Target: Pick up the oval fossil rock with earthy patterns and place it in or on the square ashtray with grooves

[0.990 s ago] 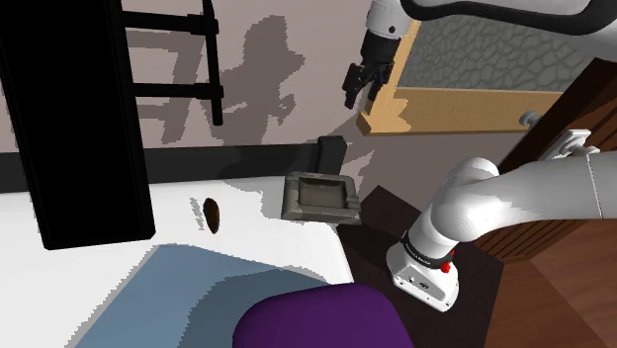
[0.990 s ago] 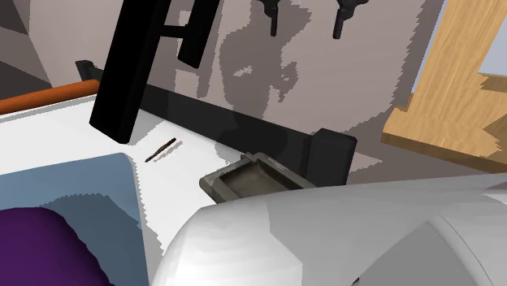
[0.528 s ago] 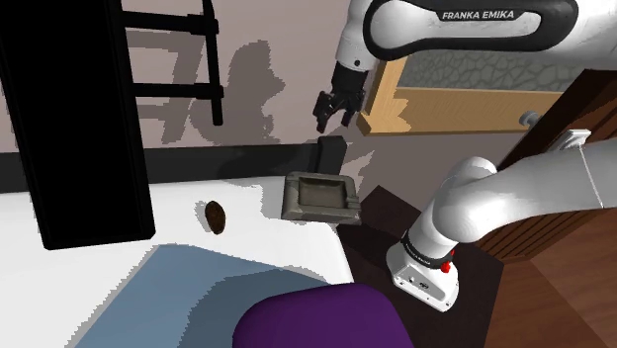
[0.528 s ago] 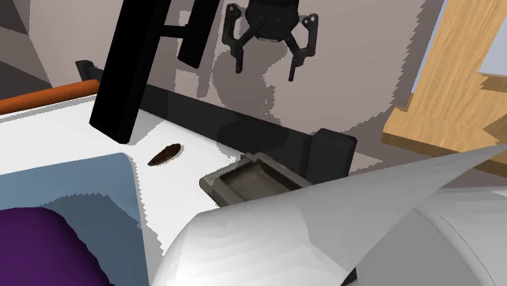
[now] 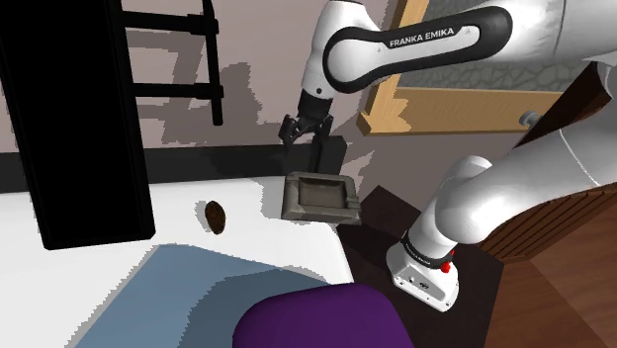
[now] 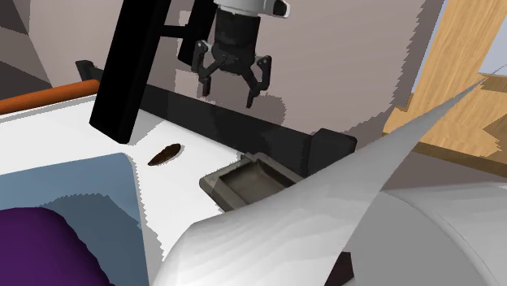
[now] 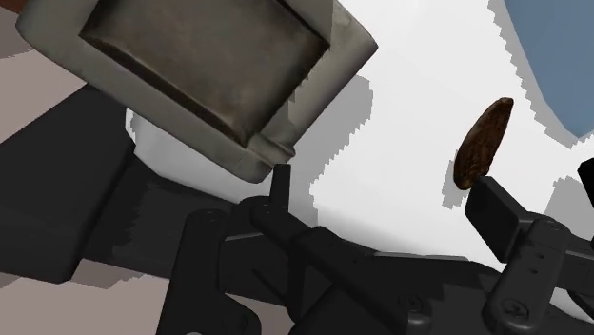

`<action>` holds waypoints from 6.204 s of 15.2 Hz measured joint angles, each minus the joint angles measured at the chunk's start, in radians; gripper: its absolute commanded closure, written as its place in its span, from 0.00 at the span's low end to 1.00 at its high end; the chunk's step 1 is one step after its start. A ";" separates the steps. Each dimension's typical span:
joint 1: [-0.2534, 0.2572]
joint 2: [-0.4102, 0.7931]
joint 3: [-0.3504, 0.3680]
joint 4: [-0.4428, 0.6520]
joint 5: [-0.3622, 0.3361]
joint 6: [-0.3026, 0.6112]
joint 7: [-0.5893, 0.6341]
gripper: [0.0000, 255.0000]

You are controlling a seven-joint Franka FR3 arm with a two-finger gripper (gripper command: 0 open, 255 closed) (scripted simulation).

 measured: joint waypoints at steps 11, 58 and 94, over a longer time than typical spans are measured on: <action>0.089 0.352 0.081 0.077 0.186 0.327 0.047 0.00; 0.546 0.910 -0.146 0.544 -0.297 0.274 0.632 0.00; 0.477 0.925 -0.150 0.538 -0.257 0.304 0.516 0.00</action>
